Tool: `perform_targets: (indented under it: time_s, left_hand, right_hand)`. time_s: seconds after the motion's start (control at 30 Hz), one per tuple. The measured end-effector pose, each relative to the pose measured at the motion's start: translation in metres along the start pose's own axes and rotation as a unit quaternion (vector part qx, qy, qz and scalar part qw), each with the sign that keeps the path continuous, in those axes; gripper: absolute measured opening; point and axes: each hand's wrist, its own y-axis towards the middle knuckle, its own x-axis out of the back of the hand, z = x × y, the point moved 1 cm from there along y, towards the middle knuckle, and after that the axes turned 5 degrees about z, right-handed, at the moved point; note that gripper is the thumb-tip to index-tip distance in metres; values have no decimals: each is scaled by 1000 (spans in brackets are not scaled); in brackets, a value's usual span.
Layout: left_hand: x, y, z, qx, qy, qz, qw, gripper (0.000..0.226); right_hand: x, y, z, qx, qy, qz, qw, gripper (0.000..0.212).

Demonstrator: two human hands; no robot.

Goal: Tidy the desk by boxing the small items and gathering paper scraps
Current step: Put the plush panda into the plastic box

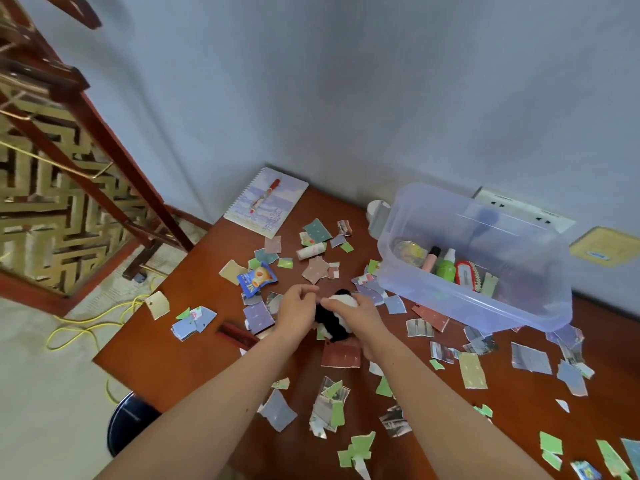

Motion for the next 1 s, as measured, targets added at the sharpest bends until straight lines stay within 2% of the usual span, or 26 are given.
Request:
perform_targets:
  time_s: [0.07,0.17,0.33,0.43,0.5,0.67,0.83,1.0]
  left_hand:
    - [15,-1,5,6,-7,-8,1000,23]
    - [39,-4,15,8,-5,-11,1000,24]
    - [73,-9,39,-33,92,-14,995,27]
    - [90,-12,51,-49,186,-1,981,32]
    - [100,-13,57,-66,275,-2,959,36]
    - [117,-10,70,-136,501,20,854,49]
    - [120,-7,76,-146,584,13,799,46]
    - [116,-3,81,-157,630,7,761,38]
  right_hand:
    - [-14,-1,1,13,-32,9,999,56]
    - [-32,-3,1,15,-52,32,998,47]
    - [-61,-2,-2,14,-71,54,996,43]
    - [-76,-4,-5,19,-71,62,995,45]
    - [-85,-5,-7,25,-85,65,994,49]
    - [-98,-4,-15,24,-96,67,993,52]
    - [-102,-3,-17,21,-108,66,992,41]
    - [-106,-1,-18,11,-97,67,993,45]
